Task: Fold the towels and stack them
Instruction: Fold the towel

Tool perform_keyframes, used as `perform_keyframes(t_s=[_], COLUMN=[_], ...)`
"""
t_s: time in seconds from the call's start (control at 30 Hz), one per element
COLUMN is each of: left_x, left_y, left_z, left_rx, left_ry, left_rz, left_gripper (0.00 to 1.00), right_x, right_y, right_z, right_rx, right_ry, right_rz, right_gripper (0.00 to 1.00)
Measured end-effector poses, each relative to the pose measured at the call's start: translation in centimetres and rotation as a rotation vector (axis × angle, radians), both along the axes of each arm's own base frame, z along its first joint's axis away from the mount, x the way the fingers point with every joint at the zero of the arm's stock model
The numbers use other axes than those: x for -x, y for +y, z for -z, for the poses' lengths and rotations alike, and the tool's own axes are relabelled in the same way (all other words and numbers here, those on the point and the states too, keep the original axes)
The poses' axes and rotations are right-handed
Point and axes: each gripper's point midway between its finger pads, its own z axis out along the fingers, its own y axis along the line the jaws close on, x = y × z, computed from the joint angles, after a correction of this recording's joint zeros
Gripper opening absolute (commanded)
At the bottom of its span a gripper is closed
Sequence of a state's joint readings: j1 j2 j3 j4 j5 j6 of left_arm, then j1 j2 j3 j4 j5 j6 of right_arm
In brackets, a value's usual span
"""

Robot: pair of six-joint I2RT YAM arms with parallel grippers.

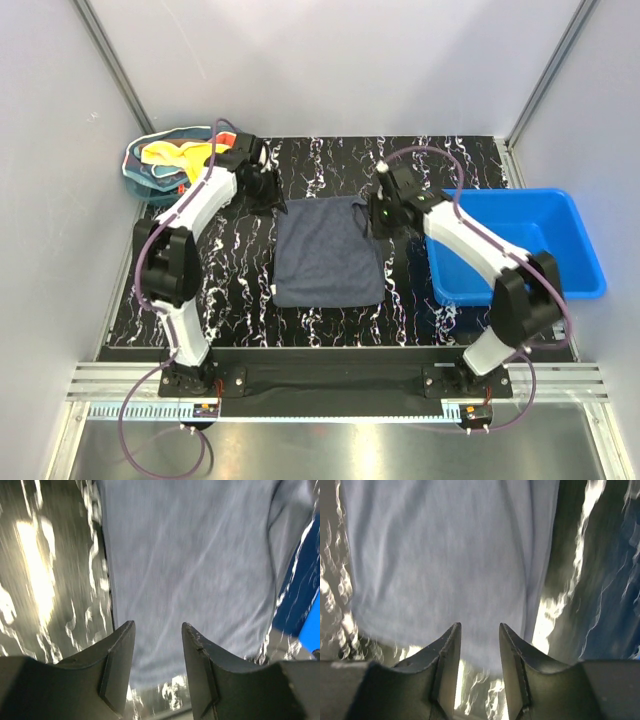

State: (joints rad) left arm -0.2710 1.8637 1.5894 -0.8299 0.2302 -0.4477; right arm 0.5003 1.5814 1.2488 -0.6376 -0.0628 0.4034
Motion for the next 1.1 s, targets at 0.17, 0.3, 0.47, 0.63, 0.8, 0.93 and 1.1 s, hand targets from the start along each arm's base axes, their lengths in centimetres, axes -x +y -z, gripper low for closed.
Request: perform_keyframes(t_s=[0.17,0.3,0.47,0.63,0.8,0.93,1.1], left_x=[-5.5,-8.0,-10.5,-11.4,-12.4,-12.2,-12.3], left_y=[0.9,1.9,2.2,2.4,2.4,2.7,2.9], left_z=[2.3,5.0,5.9,6.5,8.0,9.5,9.9], left_rx=[-0.054,-0.106,-0.142,-0.172,-0.189,-0.196,-0.201], left_ry=[-0.041,-0.051,-0.108,-0.136,-0.136,-0.111,-0.103], left_rz=[0.017,0.071,0.155,0.224,0.256,0.264,0.262], left_gripper=[0.50,0.52,0.52,0.52,0.49,0.48,0.48], right_x=[-7.9,-11.5,-14.2,-16.2,-17.4,-18.2,-20.6], right_y=[2.2,3.2,3.7,3.6,2.5,0.5,-3.2], right_z=[1.3,4.1,6.1,6.7,7.6,8.2,7.8], right_rx=[0.114,0.208,0.295,0.371,0.436,0.483,0.535], right_ry=[-0.107,-0.144,-0.180,-0.217,-0.222,-0.206,-0.211], right_rz=[-0.100,-0.223,-0.356,-0.419,-0.429,-0.408,-0.333], right_gripper=[0.49,0.55,0.55,0.52,0.46,0.43,0.41])
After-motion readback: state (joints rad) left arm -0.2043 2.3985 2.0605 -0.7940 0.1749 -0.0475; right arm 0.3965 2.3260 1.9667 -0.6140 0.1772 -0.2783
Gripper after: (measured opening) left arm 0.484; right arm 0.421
